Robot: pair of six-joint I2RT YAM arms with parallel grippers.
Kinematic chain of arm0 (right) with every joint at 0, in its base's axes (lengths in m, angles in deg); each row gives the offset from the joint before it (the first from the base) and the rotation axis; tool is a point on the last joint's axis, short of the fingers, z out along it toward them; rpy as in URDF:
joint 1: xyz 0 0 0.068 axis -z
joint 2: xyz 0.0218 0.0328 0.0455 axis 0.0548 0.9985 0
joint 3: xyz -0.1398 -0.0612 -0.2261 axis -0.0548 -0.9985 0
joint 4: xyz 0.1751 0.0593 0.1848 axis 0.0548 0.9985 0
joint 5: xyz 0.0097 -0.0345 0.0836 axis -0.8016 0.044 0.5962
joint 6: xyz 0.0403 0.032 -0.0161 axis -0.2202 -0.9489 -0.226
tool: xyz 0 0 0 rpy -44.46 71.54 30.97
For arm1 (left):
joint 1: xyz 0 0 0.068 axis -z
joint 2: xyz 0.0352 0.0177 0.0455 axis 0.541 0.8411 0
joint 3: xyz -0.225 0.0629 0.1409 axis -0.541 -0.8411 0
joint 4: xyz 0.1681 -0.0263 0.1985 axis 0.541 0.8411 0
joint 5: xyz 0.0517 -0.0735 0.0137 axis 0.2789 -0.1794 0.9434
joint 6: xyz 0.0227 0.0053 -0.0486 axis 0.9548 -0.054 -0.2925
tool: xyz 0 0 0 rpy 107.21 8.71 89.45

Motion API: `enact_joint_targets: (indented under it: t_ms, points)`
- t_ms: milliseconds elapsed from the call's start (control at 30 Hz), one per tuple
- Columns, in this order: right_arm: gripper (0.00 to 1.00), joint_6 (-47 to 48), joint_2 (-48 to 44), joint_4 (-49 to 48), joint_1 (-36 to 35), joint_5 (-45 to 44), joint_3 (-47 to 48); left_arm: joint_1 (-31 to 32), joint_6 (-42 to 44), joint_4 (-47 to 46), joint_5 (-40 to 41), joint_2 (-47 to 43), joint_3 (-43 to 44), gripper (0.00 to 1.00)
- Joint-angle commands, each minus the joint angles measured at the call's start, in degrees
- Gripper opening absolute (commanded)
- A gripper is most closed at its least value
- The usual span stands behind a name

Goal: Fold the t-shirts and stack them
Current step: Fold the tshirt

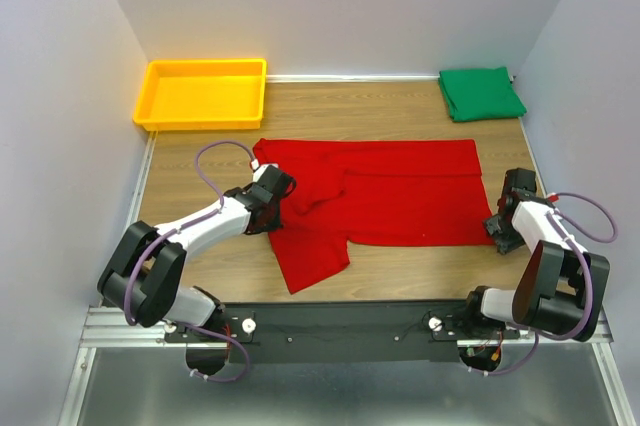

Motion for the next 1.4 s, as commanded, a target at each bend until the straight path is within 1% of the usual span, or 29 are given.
enact_joint_targets:
  t_ms: [0,133,167,267,433,467,500,567,600,667,800,900,1000,1200,1367]
  points:
    - [0.55,-1.6,1.5,-1.4,1.1,-0.8,-1.7,-0.2,-0.4,0.9,0.5,-0.2,1.4,0.0]
    - [0.51,-2.5,1.8,-3.2,2.1,0.6,-2.9,-0.2,-0.2,1.0,0.5,-0.1,1.2,0.0]
    - [0.48,-2.9,2.0,-3.6,2.6,1.0,-3.4,-0.2,0.0,1.1,0.6,-0.2,1.2,0.0]
    - [0.44,-3.6,2.2,-4.1,3.0,1.6,-4.2,-0.2,0.0,1.3,0.9,-0.6,1.1,0.0]
    - [0.3,-3.0,2.1,-3.9,3.1,1.6,-3.7,-0.2,0.0,1.7,0.9,-1.0,1.4,0.0]
    - [0.29,-2.8,2.0,-3.9,3.1,1.6,-3.6,-0.3,0.0,1.7,0.9,-1.0,1.5,0.0]
    - [0.21,-2.3,1.6,-3.8,3.0,1.4,-3.6,-0.2,0.0,2.0,0.9,-1.1,1.7,0.0]
    - [0.13,-1.9,1.0,-3.7,3.0,1.2,-3.4,-0.3,-0.2,2.2,0.9,-1.6,1.8,0.0]
    - [0.06,-1.3,0.7,-3.3,3.0,1.1,-3.4,-0.3,-0.2,2.6,0.9,-1.6,2.1,0.0]
    - [0.01,-0.8,-0.5,-2.7,3.0,0.7,-3.2,-0.4,-0.3,3.1,0.8,-2.0,2.5,0.0]
    - [0.01,0.4,-3.3,0.2,3.1,-0.3,-2.1,-0.6,-0.2,4.4,0.3,-3.0,3.8,0.0]
    - [0.01,1.3,-6.2,1.3,3.0,0.9,-0.7,-0.9,-0.2,5.3,0.3,-4.2,4.7,0.0]
    - [0.01,2.3,-6.5,2.4,3.0,2.2,2.8,-1.6,0.0,5.6,0.0,-5.6,5.2,0.0]
    - [0.01,5.1,-3.4,2.9,3.1,2.9,10.2,-4.3,1.9,5.3,-2.1,-5.5,6.8,0.0]
    - [0.01,11.6,3.7,2.4,3.0,6.2,16.1,-6.6,4.2,3.9,-4.9,-2.6,9.2,0.0]
